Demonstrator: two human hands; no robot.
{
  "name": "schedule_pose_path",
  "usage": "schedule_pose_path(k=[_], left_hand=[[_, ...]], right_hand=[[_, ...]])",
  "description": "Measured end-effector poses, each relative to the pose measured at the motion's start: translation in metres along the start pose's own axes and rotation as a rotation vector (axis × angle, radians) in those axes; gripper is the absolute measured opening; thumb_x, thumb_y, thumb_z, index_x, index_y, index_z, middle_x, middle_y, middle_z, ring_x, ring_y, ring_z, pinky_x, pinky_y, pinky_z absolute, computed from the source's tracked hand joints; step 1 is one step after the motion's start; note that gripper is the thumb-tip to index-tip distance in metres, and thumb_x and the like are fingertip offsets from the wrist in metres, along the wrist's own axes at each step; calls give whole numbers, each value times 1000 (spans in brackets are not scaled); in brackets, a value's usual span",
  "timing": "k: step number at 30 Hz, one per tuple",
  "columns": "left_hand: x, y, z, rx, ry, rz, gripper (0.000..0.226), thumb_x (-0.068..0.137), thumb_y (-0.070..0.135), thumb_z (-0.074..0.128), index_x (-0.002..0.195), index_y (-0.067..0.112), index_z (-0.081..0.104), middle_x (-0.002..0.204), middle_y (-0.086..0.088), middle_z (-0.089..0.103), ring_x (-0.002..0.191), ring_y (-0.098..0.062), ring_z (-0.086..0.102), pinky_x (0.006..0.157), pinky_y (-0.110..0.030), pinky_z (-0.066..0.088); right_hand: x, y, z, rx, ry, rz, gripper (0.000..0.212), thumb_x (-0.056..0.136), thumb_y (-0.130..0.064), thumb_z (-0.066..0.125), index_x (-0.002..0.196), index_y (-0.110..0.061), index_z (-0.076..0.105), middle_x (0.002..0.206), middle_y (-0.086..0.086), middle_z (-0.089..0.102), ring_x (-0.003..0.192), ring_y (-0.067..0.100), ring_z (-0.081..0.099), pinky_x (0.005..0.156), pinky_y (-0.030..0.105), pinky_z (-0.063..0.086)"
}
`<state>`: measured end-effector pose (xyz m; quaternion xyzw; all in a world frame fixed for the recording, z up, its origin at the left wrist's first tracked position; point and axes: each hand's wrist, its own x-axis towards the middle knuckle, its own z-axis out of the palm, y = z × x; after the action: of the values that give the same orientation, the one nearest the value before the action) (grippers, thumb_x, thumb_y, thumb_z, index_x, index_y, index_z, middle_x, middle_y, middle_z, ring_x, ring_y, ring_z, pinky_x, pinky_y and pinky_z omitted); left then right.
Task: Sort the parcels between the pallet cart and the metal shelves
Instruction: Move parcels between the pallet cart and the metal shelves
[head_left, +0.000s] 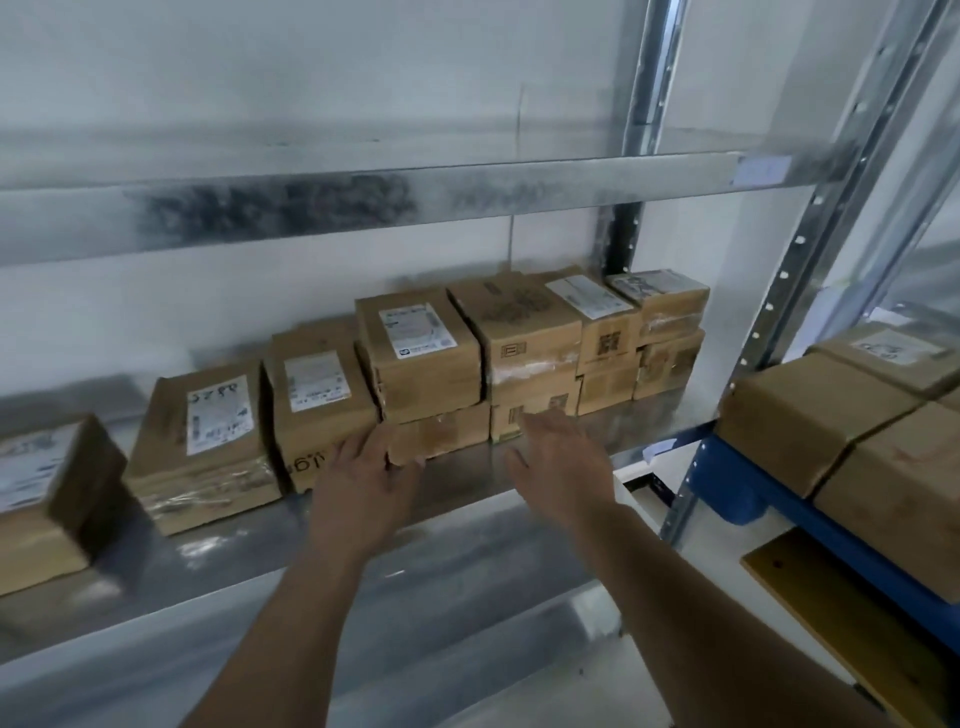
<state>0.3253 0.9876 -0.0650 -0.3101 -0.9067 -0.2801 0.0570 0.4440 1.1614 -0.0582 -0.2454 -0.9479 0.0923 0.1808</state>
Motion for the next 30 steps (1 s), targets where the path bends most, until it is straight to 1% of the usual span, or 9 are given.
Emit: schedule_pose_path(k=[6,9,12,18,22,25,27,28,30], left_hand=[[39,-20,-11,-121,55,-74,62,93,47,45,146,17,31,149,-10,36,137,-29,30,108,-41,28],[64,-25,-12,-178,64,-143,67,91,56,39,146,20,30,150,-7,34,137,-27,30,109,-39,26],[90,-26,-13,-183,30,-163,69,91,61,31,147,22,26,151,-6,32,138,-26,29,109,-40,25],[125,-20,-14,-224,-64,-170,58,95,59,25,138,23,39,131,-8,55,118,-30,50,85,-37,38],[133,-21,-7,-285,-161,-224,55,97,50,31,144,23,32,135,-9,52,122,-30,47,86,-33,35],[133,-24,-8,-441,-202,-267,53,96,43,37,146,30,26,140,-1,47,120,-23,46,92,-30,34],[131,-27,-12,-550,-226,-266,54,95,37,44,146,35,25,138,7,49,116,-16,48,99,-33,37],[127,-28,-14,-603,-235,-260,54,94,33,46,144,37,27,132,14,53,112,-9,50,97,-29,40],[118,-30,-18,-675,-241,-225,49,94,21,50,131,48,33,98,38,59,88,12,55,75,-7,42]], right_hand=[[57,-16,10,-16,-19,39,47,94,-43,42,134,-18,45,125,8,54,113,24,50,85,36,43],[79,-20,13,51,41,48,40,94,-42,43,124,-17,51,115,8,59,104,23,54,75,33,38],[101,-24,14,130,58,87,39,96,-44,40,121,-18,54,112,6,62,102,23,56,78,35,45],[134,-36,16,182,57,199,42,97,-47,33,109,-16,59,99,4,64,87,21,56,70,33,39],[144,-42,17,215,18,248,42,98,-47,31,110,-17,58,95,4,64,84,20,53,70,33,38],[144,-43,18,292,23,250,36,97,-44,34,102,-17,58,88,2,62,80,18,56,67,32,42],[143,-42,19,378,44,250,28,95,-40,42,83,-17,52,73,-2,57,64,12,51,56,27,36],[142,-41,19,440,41,254,27,93,-36,47,73,-17,46,64,-4,51,55,8,45,51,26,32],[137,-36,20,581,23,254,30,88,-29,54,65,-18,39,53,-7,42,45,5,36,48,25,29]])
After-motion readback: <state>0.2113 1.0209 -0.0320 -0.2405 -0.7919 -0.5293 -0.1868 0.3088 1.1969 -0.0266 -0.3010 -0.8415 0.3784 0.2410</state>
